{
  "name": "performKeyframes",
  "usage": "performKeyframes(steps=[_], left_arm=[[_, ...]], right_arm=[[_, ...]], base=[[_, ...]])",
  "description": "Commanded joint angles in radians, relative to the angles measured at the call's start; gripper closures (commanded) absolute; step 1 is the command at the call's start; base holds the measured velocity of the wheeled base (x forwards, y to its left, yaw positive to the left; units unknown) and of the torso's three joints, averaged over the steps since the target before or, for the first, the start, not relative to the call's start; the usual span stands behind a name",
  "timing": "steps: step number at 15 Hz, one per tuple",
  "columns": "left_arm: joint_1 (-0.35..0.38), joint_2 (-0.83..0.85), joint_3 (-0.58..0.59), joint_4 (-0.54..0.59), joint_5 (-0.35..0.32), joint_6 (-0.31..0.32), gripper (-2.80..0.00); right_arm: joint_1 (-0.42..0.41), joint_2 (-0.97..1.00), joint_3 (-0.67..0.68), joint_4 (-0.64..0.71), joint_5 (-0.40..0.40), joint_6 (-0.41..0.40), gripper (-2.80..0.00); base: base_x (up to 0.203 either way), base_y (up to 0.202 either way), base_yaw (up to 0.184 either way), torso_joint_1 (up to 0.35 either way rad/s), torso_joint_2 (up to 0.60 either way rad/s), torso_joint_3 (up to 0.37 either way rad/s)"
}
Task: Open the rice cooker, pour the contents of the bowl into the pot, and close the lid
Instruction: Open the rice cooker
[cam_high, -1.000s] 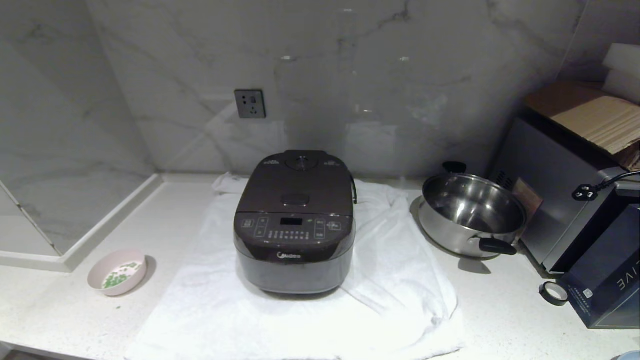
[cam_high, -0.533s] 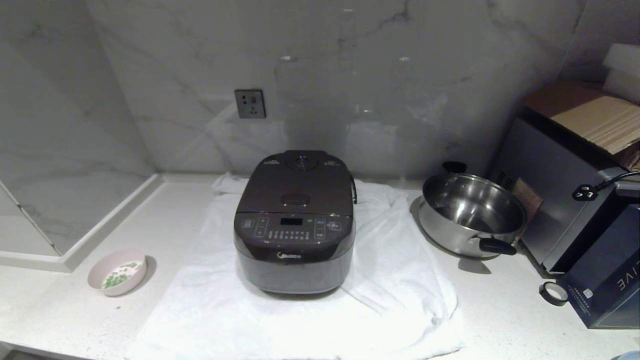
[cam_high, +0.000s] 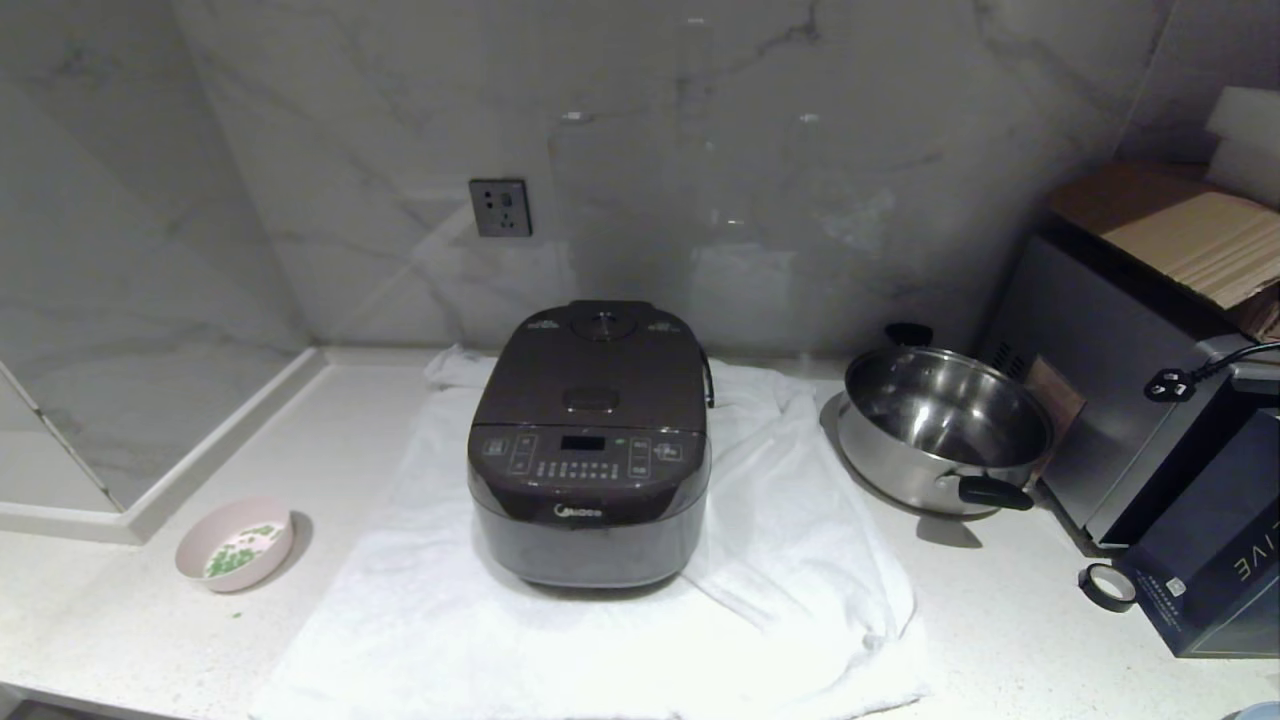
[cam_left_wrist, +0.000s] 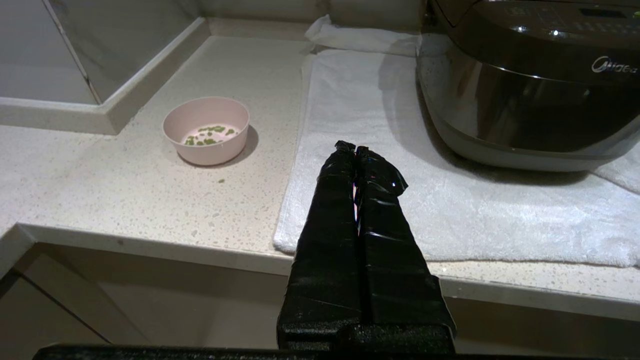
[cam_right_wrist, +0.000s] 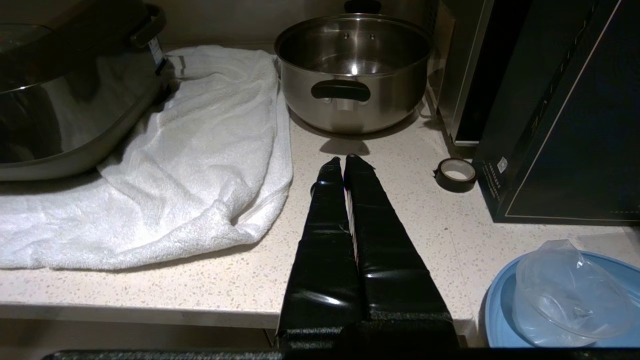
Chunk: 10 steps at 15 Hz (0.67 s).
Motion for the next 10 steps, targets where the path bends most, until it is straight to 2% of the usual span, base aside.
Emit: performKeyframes(steps=[1,10], left_arm=[[0.000,-0.002,0.000,0.000,0.000,0.000,0.00],[0.000,-0.002,0.000,0.000,0.000,0.000,0.00]], right_arm=[[0.000,0.000,0.002,0.000,0.000,0.000,0.00],[0.000,0.000,0.002,0.000,0.000,0.000,0.00]], base=[[0.000,0.000,0.000,0.000,0.00,0.000],[0.000,0.000,0.000,0.000,0.00,0.000]])
